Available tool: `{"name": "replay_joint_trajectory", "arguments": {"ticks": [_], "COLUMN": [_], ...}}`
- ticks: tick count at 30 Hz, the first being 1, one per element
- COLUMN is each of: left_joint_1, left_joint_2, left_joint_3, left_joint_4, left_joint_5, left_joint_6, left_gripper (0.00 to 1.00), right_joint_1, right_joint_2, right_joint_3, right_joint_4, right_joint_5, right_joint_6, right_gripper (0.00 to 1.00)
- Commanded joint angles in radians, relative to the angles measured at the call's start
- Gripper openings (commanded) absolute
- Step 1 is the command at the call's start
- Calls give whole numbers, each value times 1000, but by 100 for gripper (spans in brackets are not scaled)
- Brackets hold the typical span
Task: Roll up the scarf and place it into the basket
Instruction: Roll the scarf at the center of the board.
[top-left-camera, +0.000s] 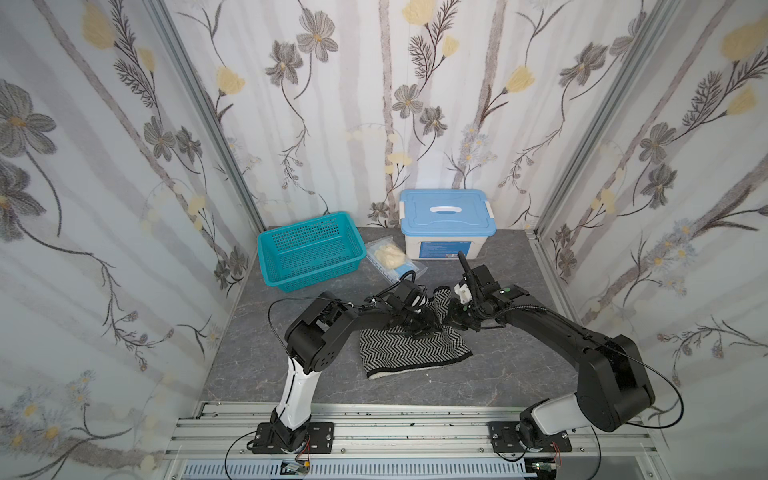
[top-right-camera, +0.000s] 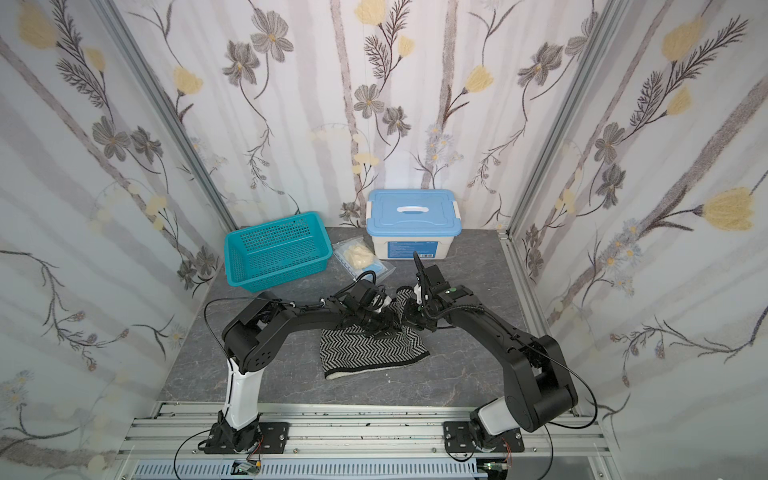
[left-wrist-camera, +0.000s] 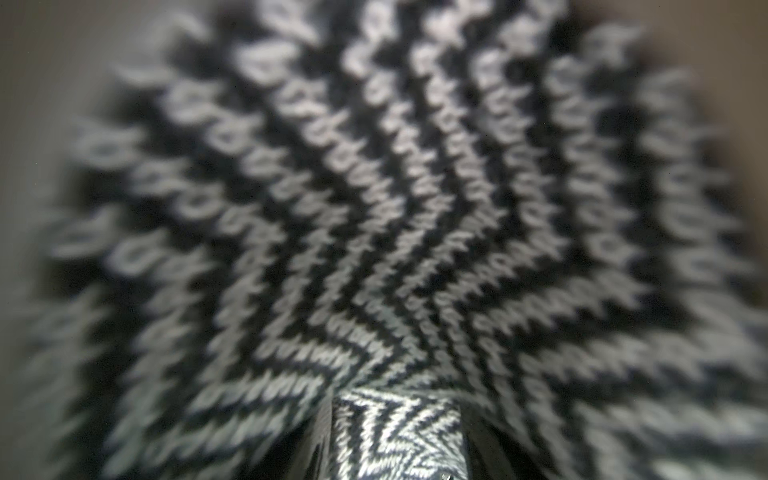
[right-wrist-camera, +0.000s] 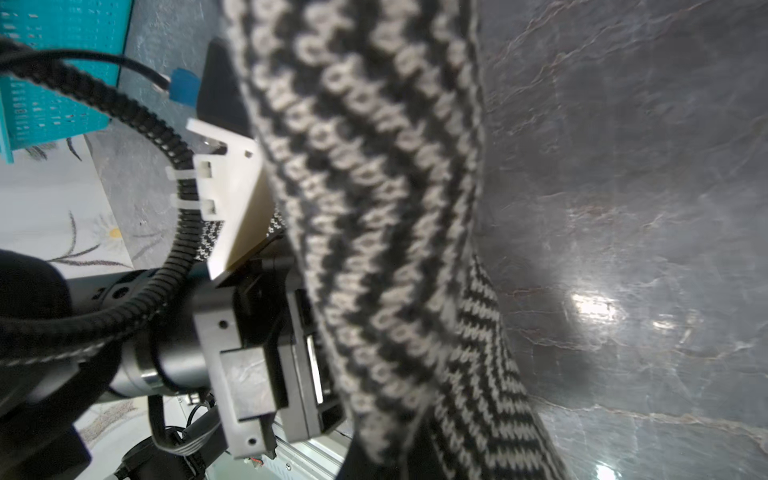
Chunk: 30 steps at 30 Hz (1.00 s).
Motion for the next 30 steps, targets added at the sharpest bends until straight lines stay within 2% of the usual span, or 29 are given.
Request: {"name": "replay_joint_trajectory", "arguments": {"ticks": [1,12,18,22,30], "left_joint_1": [12,42,69,98,123], "left_joint_2": [-30,-165,-281,-273,-214], "left_joint_3": [-17,-67,-55,-69,-104], "left_joint_4": [-34,-154,-313,-345,-252], "left_joint_5": [-52,-73,-106,-91,-76], "left_joint_6": [-17,6,125,189,194], "left_gripper": [59,65,64,58,41], "right_joint_1": [27,57,25,8,-12], "right_joint_2": [36,99,90,74,25], "right_joint_3": [4,-11,-3,26,94], "right_joint_4": [52,130,107,50,-90], "right_joint_5": [14,119,133,144,196], "right_joint_6": [31,53,20,-28,-103], "right_gripper": [0,0,0,0,0]}}
